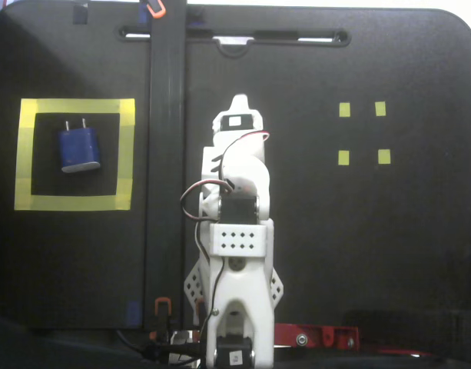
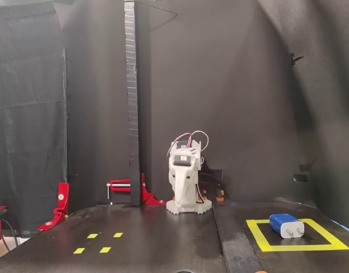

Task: Grasp the block and place it in the designated area.

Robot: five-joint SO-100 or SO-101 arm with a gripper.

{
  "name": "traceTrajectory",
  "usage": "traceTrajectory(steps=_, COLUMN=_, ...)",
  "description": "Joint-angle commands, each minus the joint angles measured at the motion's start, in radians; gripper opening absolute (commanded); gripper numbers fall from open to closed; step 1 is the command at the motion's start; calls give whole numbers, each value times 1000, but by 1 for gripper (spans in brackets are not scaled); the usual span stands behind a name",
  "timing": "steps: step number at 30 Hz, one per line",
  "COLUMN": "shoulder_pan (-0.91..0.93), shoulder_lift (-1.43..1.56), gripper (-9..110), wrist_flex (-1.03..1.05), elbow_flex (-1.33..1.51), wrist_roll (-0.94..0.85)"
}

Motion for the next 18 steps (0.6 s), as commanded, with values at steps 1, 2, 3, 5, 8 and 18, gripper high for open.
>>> traceTrajectory(steps=1, shoulder_pan=-17, shoulder_lift=8, gripper=0, wrist_flex=34, elbow_flex=6, wrist_roll=-3)
traceTrajectory(steps=2, shoulder_pan=-18, shoulder_lift=8, gripper=0, wrist_flex=37, elbow_flex=6, wrist_roll=-3)
traceTrajectory(steps=3, shoulder_pan=-18, shoulder_lift=8, gripper=0, wrist_flex=37, elbow_flex=6, wrist_roll=0)
traceTrajectory(steps=5, shoulder_pan=-14, shoulder_lift=8, gripper=0, wrist_flex=38, elbow_flex=6, wrist_roll=3)
traceTrajectory(steps=8, shoulder_pan=-14, shoulder_lift=8, gripper=0, wrist_flex=38, elbow_flex=6, wrist_roll=2)
traceTrajectory(steps=18, shoulder_pan=0, shoulder_lift=8, gripper=0, wrist_flex=40, elbow_flex=6, wrist_roll=26)
